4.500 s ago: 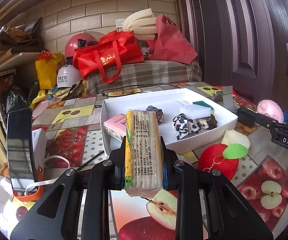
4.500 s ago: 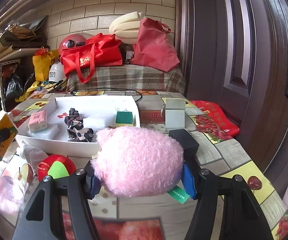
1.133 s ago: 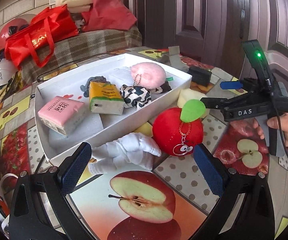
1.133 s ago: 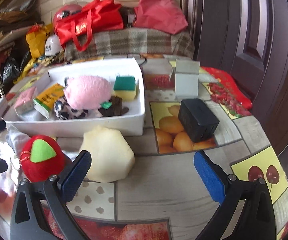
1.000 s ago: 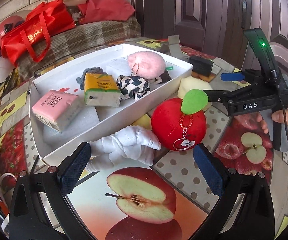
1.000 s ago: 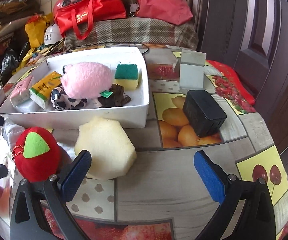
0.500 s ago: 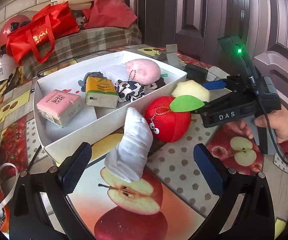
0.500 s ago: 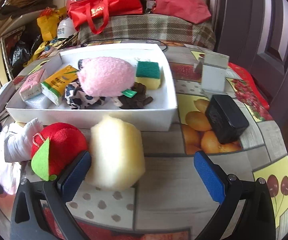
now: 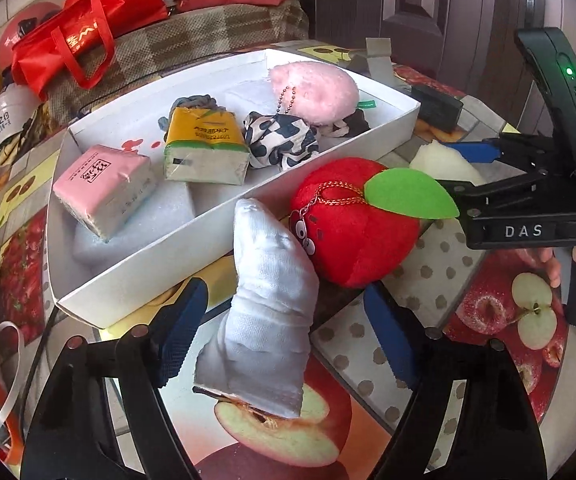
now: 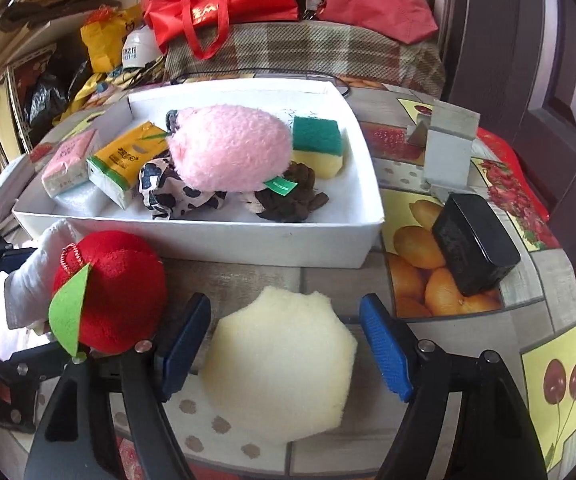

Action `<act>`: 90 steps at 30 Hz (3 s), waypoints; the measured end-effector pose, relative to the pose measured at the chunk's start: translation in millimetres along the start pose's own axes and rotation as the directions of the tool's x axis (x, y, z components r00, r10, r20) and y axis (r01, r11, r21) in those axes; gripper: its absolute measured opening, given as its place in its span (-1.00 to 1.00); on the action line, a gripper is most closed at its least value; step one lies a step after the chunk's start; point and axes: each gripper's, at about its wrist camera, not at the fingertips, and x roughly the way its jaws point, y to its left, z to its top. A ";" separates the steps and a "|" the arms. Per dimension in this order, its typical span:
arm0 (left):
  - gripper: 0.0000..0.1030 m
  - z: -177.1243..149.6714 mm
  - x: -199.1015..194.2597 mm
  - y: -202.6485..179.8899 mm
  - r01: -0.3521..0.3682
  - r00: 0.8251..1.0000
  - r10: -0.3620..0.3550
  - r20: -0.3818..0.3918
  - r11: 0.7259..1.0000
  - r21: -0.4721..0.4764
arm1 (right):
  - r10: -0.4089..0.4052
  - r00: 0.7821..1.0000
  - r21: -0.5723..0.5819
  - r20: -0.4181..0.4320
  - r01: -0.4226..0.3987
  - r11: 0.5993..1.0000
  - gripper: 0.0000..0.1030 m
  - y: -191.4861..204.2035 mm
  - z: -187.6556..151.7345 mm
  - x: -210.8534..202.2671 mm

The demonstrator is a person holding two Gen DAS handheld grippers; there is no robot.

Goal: Organize soft objects
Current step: 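Grasp the yellow sponge with the right tool while the left tool grasps the white glove, then carry the sponge with the right tool while the left tool carries the glove over the tray, then open the right tool to drop the sponge while the left tool releases the glove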

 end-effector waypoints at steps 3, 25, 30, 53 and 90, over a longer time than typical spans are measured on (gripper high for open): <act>0.59 1.3 2.9 -0.2 -0.008 1.000 0.008 -0.013 1.000 -0.001 | 0.004 0.999 0.003 -0.033 -0.004 1.000 0.57 -1.2 -4.6 1.4; -0.31 -32.5 -82.6 16.8 -0.179 0.892 0.246 0.379 0.963 -0.203 | -0.125 0.906 0.084 0.405 0.099 0.991 0.15 -9.1 -25.0 -81.1; -0.31 -25.9 -72.5 24.4 -0.173 0.900 0.256 0.352 0.953 -0.250 | -0.124 0.910 0.066 0.396 0.106 0.992 0.15 -0.9 -24.5 -76.6; -0.30 27.8 -24.1 63.8 -0.267 0.888 0.354 0.293 0.917 -0.297 | -0.037 0.946 0.050 0.323 0.021 0.999 0.15 17.9 31.8 -19.4; 0.88 59.1 -3.9 82.9 -0.377 0.822 0.484 0.300 0.857 -0.351 | -0.069 0.929 -0.026 0.364 0.084 0.996 1.00 42.9 85.3 19.9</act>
